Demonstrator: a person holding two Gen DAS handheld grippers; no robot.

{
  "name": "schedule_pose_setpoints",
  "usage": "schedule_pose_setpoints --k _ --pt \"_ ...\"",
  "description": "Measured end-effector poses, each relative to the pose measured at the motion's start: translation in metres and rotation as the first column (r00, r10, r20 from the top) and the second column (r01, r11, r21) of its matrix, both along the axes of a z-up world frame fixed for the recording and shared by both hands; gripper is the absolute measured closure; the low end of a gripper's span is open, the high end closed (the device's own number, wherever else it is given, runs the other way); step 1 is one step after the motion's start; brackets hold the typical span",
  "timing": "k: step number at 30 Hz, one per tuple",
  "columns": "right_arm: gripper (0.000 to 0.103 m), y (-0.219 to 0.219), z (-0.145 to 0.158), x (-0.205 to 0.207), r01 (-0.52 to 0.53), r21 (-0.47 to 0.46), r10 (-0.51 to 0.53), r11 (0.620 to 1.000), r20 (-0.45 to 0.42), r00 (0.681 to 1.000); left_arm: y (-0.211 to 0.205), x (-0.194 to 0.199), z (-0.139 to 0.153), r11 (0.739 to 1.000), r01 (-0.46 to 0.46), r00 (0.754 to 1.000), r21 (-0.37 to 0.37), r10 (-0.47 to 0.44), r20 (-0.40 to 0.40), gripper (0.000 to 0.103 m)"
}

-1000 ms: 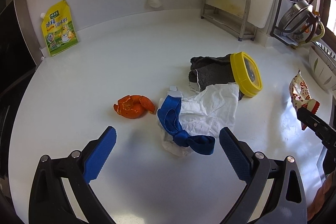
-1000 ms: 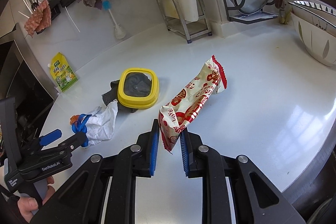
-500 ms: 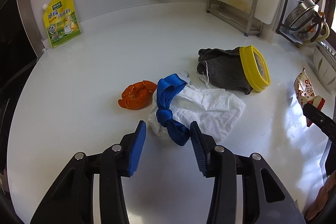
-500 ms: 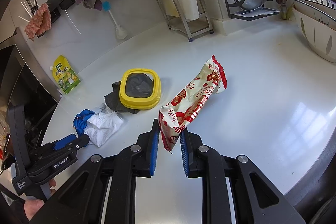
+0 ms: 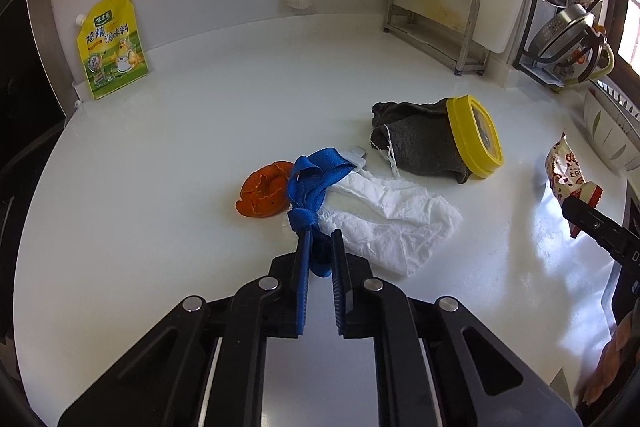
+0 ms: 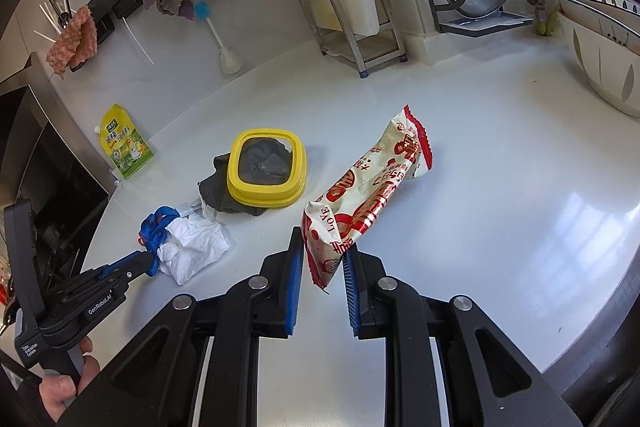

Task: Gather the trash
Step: 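Grasp the red-white snack wrapper with the right tool while the left tool grasps the blue strap, then carry the wrapper and blue strap over the grey bin and open both tools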

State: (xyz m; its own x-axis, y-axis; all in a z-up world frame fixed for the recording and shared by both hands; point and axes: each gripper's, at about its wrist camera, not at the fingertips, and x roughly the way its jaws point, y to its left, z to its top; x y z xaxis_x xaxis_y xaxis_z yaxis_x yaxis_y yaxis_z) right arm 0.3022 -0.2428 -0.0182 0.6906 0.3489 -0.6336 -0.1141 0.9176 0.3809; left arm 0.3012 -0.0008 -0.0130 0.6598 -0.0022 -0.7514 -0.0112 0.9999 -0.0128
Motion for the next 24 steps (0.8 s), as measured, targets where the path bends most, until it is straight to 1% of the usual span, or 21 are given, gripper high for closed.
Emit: schedule_pose_setpoints --k 5,14,20,22,24 --pt "0.084 0.0 0.0 0.0 0.002 0.002 -0.002 1.0 0.003 1.0 -0.001 -0.004 0.007 1.0 0.013 1.0 -0.007 -0.013 0.021 0.098" --pt "0.084 -0.001 0.002 -0.002 0.005 -0.002 -0.005 1.0 0.015 1.0 0.001 -0.016 0.035 0.999 0.023 0.996 -0.028 -0.02 0.089 0.098" --pt "0.084 0.0 0.004 -0.01 -0.005 0.013 0.004 1.0 0.033 0.999 0.002 -0.038 0.048 0.999 0.037 0.992 -0.028 -0.033 0.126 0.099" --pt "0.084 0.003 0.007 -0.015 -0.004 -0.002 0.004 1.0 0.048 0.999 0.002 -0.049 0.05 0.999 0.045 0.989 -0.016 -0.042 0.139 0.098" --pt "0.084 0.004 0.009 -0.022 -0.005 -0.013 0.006 1.0 0.062 0.998 0.001 -0.059 0.052 0.998 0.055 0.987 0.013 -0.056 0.151 0.098"
